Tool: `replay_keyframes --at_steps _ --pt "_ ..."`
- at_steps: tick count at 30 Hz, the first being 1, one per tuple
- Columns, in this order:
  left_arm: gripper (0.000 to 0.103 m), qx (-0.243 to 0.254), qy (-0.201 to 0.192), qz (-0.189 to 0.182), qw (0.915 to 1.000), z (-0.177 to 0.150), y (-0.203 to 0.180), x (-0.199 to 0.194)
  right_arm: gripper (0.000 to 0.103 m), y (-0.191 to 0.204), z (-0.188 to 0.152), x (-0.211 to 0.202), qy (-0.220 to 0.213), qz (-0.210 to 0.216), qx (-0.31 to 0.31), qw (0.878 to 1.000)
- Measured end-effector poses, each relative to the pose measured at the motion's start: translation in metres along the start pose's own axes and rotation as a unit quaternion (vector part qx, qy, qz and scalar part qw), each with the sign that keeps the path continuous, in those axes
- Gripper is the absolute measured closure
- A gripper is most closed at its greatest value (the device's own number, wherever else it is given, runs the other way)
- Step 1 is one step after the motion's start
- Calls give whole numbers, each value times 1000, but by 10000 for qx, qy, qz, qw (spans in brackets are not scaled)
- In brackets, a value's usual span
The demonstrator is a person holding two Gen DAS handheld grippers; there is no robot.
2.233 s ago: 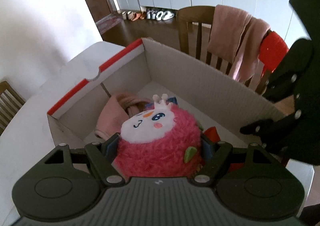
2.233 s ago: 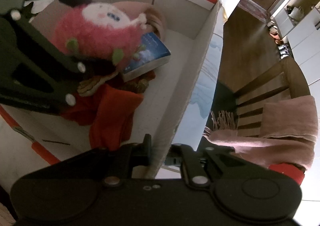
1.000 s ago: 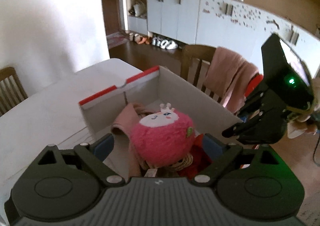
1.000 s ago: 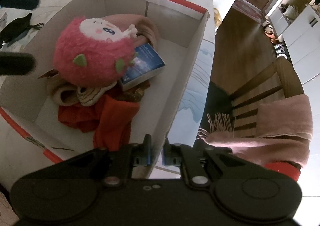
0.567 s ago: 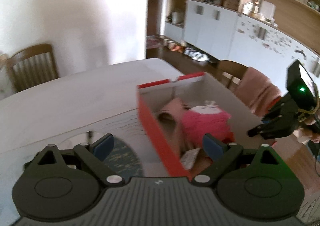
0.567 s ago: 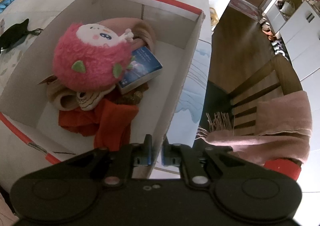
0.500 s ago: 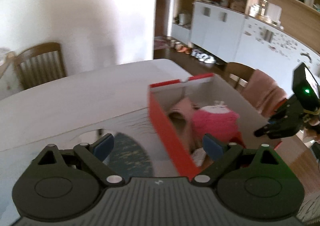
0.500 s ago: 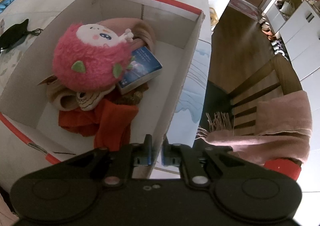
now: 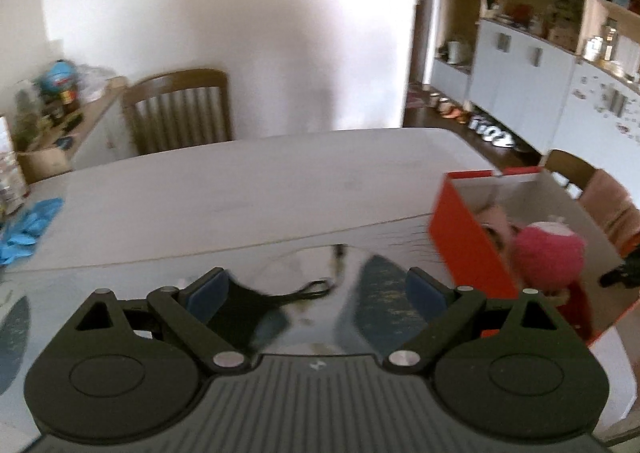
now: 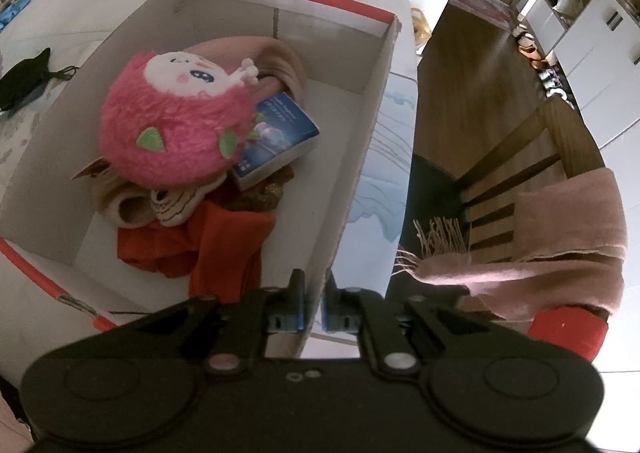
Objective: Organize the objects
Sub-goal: 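Return the left gripper to the table toward the white printed pouch, then grasp the white printed pouch with the left gripper and lift it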
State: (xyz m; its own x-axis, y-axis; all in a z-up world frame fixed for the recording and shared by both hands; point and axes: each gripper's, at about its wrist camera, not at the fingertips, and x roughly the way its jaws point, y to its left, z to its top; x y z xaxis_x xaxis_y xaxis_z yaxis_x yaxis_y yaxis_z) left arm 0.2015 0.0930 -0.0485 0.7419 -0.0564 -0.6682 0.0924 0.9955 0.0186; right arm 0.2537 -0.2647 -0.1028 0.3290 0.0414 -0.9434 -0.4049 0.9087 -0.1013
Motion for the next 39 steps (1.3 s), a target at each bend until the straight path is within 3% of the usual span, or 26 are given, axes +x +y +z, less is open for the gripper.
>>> replay_keyframes --at_steps 9,13,29,32,39 --pt "7 -310 284 800 9959 0 67 31 97 1 0 0 23 -12 10 10000" --pt "7 -506 574 932 9927 -1 88 55 97 1 0 0 37 -20 27 10000" --pt "8 -574 1192 1418 9810 -19 107 118 96 1 2 2 89 -84 86 9999" --pt "20 -600 1273 1400 9801 -23 107 124 96 2 2 2 88 -84 85 9999" --pt "61 -662 1466 1330 9780 -33 106 124 96 1 2 2 85 -86 72 9999"
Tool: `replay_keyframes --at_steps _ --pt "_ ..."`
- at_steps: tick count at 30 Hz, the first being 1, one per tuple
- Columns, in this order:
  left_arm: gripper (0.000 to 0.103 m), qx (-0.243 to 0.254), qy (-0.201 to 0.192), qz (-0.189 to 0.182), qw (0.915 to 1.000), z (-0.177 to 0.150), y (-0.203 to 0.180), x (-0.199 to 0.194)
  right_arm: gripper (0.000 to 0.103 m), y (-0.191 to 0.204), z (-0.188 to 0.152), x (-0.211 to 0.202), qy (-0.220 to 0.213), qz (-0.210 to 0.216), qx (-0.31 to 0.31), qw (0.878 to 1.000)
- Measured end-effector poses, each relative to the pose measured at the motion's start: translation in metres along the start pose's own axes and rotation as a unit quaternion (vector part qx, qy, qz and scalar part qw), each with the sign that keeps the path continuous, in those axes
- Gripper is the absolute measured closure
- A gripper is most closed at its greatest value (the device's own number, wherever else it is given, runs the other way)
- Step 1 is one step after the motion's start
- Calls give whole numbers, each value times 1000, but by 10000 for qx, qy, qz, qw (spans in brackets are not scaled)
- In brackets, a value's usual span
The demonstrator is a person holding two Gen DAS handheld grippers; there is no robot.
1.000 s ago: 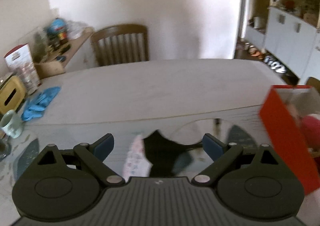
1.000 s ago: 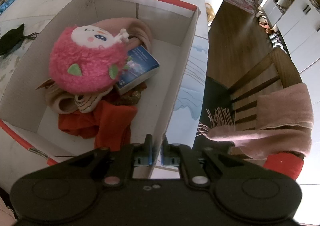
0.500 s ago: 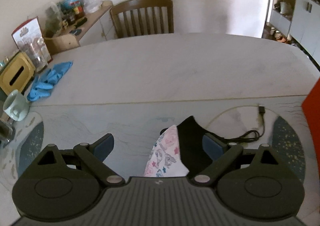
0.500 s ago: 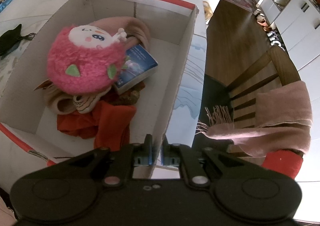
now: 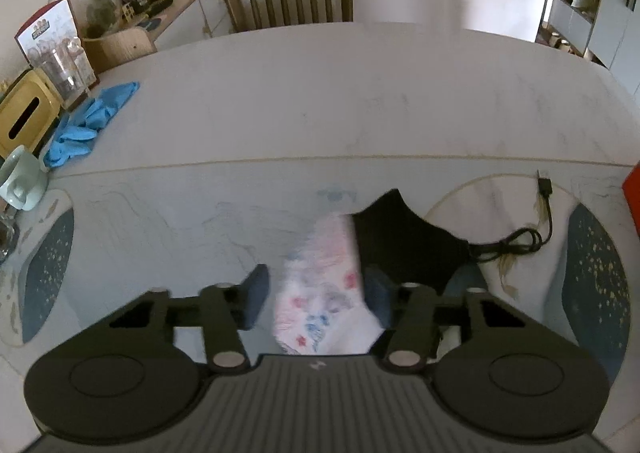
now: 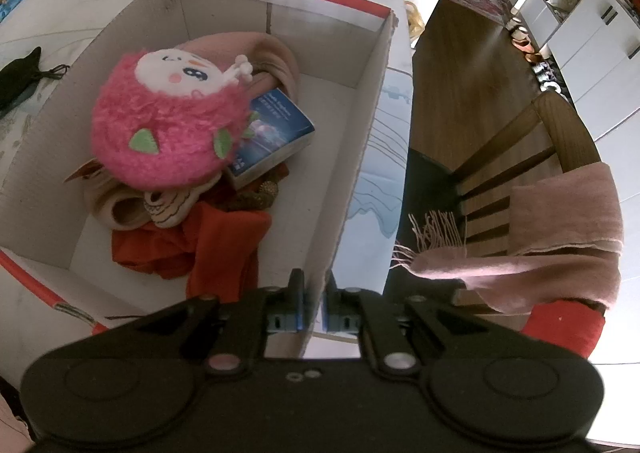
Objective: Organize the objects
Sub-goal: 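Grasp the white printed pouch with the left gripper and lift it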
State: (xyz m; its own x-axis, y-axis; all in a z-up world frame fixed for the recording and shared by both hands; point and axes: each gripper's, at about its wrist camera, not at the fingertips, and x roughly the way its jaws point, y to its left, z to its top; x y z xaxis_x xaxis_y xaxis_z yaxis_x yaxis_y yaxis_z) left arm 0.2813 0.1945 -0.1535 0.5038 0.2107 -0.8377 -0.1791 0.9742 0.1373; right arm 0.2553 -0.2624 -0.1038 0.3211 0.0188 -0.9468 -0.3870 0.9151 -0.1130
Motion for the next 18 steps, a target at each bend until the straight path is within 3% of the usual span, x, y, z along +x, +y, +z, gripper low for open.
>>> replay_keyframes --at_steps 4,6,11,18 --pt "89 71 8 60 10000 -4 1 -3 96 0 0 0 -2 -1 -6 10000" --pt "96 65 -1 94 9999 -6 3 -6 96 0 0 0 -6 -3 -13 10000" --pt "101 43 -170 91 9998 -9 9 -21 96 -1 0 1 -18 1 -34 10000" --pt "102 435 -375 106 9983 -11 2 -55 96 0 -1 2 -36 11 -69 10000"
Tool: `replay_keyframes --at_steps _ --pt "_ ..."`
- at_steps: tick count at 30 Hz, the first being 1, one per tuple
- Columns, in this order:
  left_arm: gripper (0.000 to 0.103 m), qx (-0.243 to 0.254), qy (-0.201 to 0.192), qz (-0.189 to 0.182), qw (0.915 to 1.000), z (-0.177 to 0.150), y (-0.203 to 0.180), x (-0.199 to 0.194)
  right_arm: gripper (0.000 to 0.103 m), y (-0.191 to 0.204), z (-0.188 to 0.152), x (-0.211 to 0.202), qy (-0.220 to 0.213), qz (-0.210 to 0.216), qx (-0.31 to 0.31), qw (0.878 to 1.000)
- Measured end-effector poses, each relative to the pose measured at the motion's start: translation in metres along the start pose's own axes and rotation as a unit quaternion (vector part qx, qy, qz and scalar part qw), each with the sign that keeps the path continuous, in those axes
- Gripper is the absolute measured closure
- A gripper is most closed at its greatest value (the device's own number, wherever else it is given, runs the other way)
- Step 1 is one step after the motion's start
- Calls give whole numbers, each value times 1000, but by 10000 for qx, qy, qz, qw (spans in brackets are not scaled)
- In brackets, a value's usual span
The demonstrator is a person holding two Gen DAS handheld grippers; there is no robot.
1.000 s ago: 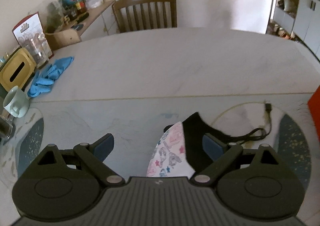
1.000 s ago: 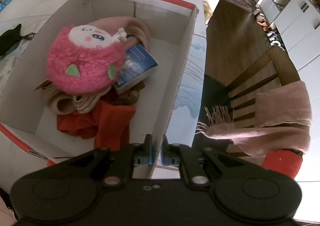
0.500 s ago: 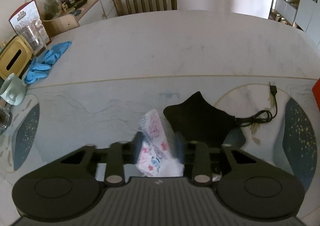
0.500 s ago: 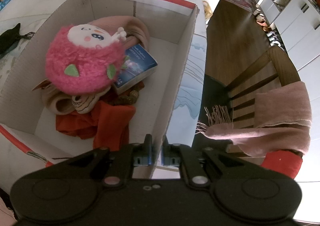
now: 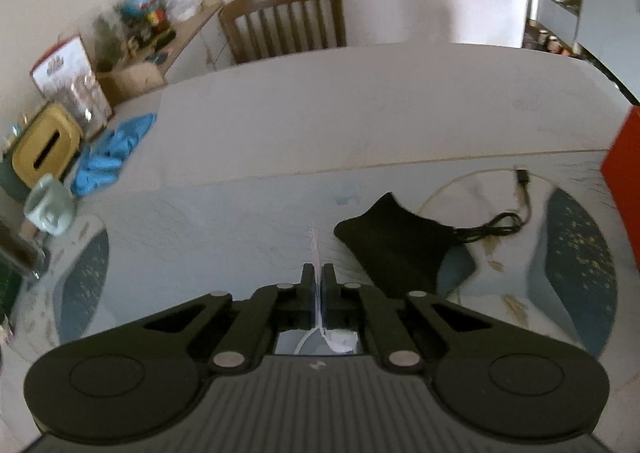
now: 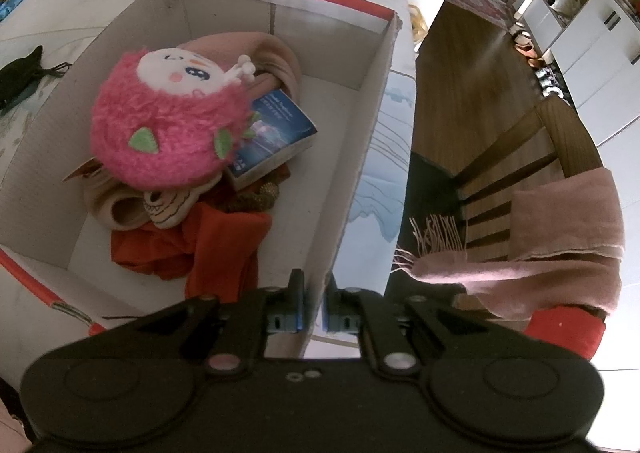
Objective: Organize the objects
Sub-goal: 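Grasp the white printed pouch with the left gripper and lift it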
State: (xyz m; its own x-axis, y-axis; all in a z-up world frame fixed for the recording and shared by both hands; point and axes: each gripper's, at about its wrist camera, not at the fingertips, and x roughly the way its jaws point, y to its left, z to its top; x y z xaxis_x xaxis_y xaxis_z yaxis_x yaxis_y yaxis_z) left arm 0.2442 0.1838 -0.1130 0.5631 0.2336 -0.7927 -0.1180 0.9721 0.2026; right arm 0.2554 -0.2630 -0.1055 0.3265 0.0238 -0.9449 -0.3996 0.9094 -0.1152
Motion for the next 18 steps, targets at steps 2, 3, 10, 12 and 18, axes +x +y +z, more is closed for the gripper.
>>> replay_keyframes --at_steps 2,3,10,12,18 --pt "102 105 -95 -99 9999 2 -3 -14 96 0 0 0 -3 0 -4 10000" --pt "102 142 -142 -132 9997 2 -4 -20 96 0 0 0 -6 -3 -12 10000" --pt "102 443 -392 -205 9980 11 -18 -49 96 1 1 1 -11 -10 -31 10000" --pt "101 361 -373 -209 9984 11 -15 -49 96 0 1 2 -20 -8 -28 10000" --pt "100 357 -336 -242 9985 3 -12 -48 96 1 2 3 -32 5 -50 10000"
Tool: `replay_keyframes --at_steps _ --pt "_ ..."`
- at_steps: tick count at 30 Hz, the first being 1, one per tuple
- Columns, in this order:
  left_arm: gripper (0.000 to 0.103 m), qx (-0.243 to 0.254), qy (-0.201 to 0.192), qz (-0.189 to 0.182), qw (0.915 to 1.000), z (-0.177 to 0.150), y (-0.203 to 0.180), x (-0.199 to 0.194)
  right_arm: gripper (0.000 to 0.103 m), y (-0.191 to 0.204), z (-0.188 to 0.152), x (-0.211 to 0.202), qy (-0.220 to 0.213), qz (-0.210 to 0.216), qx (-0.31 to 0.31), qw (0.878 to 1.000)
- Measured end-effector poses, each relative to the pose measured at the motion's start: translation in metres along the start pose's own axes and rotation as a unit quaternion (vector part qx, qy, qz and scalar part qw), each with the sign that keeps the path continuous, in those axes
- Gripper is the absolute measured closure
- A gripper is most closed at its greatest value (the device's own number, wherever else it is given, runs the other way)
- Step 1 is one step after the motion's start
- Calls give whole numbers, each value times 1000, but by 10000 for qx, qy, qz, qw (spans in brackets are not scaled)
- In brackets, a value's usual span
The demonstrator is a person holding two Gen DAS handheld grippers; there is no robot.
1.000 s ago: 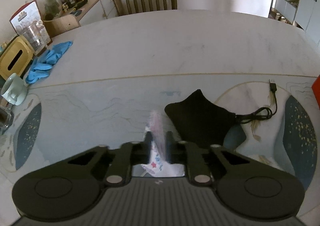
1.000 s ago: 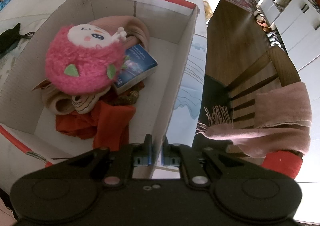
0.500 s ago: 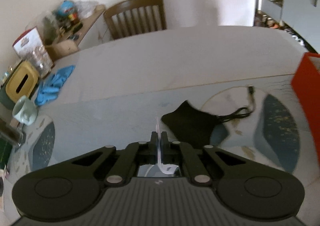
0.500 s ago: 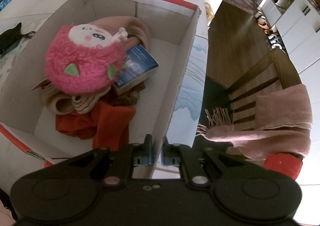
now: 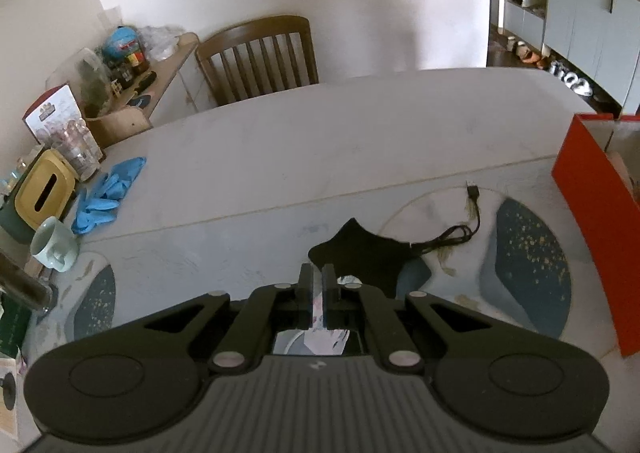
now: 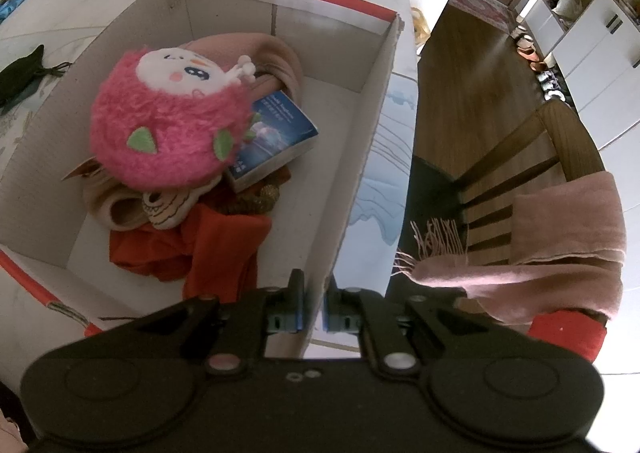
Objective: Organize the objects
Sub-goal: 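Grasp the white printed pouch with the left gripper and lift it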
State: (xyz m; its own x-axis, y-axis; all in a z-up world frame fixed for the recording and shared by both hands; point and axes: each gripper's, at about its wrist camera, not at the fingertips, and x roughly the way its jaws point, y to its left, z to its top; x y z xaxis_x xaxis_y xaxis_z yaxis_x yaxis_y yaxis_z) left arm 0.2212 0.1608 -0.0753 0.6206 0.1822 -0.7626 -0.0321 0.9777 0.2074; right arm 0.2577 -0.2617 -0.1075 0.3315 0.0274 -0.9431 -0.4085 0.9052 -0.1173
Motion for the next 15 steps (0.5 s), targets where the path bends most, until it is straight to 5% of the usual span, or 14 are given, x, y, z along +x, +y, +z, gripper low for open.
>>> replay_keyframes --at_steps 8,12,15 --pt "91 178 156 -203 9995 -18 -3 2 95 1 0 1 15 -13 -34 10000" --pt "33 272 147 -265 9992 -30 -9 5 95 2 0 2 31 -14 -33 10000" --pt "32 348 34 -234 9991 -35 -14 6 95 2 0 3 47 -18 -24 10000"
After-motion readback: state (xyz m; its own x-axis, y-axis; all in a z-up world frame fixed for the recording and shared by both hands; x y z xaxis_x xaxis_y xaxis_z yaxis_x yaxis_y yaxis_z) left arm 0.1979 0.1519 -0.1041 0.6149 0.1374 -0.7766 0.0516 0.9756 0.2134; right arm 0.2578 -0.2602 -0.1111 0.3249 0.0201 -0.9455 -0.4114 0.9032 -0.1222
